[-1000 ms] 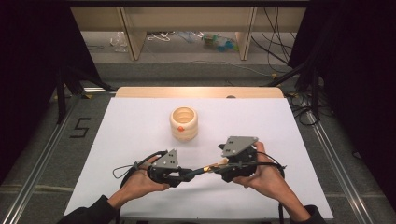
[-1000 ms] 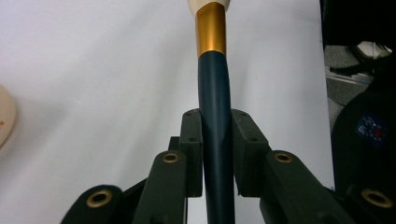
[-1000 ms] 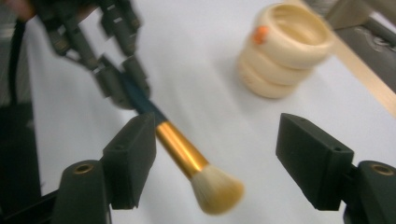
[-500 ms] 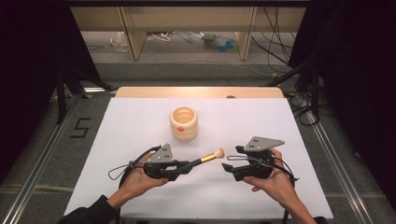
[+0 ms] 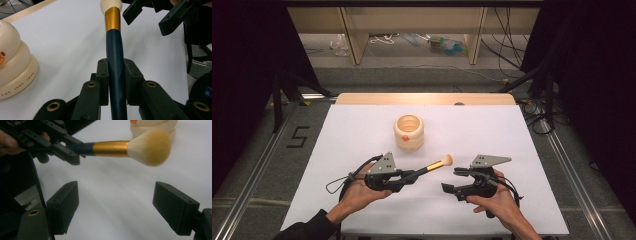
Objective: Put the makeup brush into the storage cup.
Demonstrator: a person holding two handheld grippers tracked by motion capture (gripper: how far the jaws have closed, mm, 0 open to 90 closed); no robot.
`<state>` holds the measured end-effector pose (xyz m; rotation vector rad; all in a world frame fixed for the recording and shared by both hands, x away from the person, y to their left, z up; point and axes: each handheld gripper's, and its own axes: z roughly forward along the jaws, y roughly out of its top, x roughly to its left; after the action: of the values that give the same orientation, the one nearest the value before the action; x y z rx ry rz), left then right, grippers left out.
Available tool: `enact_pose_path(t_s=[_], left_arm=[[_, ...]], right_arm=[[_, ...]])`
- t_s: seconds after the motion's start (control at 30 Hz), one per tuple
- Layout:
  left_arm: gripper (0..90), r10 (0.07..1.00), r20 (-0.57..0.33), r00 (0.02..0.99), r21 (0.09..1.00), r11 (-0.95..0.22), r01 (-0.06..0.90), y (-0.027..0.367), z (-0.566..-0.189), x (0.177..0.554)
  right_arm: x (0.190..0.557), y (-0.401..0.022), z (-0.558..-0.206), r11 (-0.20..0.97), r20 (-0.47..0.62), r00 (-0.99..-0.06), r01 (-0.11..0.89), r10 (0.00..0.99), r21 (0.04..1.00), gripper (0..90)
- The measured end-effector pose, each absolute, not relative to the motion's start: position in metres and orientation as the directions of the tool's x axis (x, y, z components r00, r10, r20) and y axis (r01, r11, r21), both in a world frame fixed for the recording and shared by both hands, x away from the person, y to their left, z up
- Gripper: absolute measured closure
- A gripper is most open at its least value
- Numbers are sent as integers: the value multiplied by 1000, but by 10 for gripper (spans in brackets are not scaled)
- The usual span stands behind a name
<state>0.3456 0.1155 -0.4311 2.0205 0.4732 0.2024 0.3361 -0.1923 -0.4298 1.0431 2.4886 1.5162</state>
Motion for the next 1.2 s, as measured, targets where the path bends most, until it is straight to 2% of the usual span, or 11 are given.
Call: enact_pose_path(t_s=[0.13, 0.17, 0.23, 0.8, 0.83, 1.2], left_arm=[[763, 405, -52, 913, 884, -406, 230, 117, -428, 347], [763, 420, -59, 905, 887, -394, 241, 117, -427, 345], [763, 418, -51, 907, 891, -391, 230, 118, -425, 346], [763, 412, -46, 910, 902, -374, 215, 119, -420, 345], [763, 414, -45, 909, 905, -368, 213, 119, -420, 345], [763, 412, -50, 910, 908, -361, 213, 119, -419, 344]], right_arm=[[336, -186, -433, 227, 355, -764, 537, 539, 812, 213], [338, -181, -437, 179, 382, -764, 535, 521, 826, 211], [339, -179, -438, 171, 399, -761, 545, 512, 821, 208], [353, -152, -444, -3, 471, -753, 529, 458, 848, 223], [353, -151, -444, -7, 495, -740, 553, 455, 833, 226], [358, -145, -442, -75, 522, -748, 543, 410, 837, 303]])
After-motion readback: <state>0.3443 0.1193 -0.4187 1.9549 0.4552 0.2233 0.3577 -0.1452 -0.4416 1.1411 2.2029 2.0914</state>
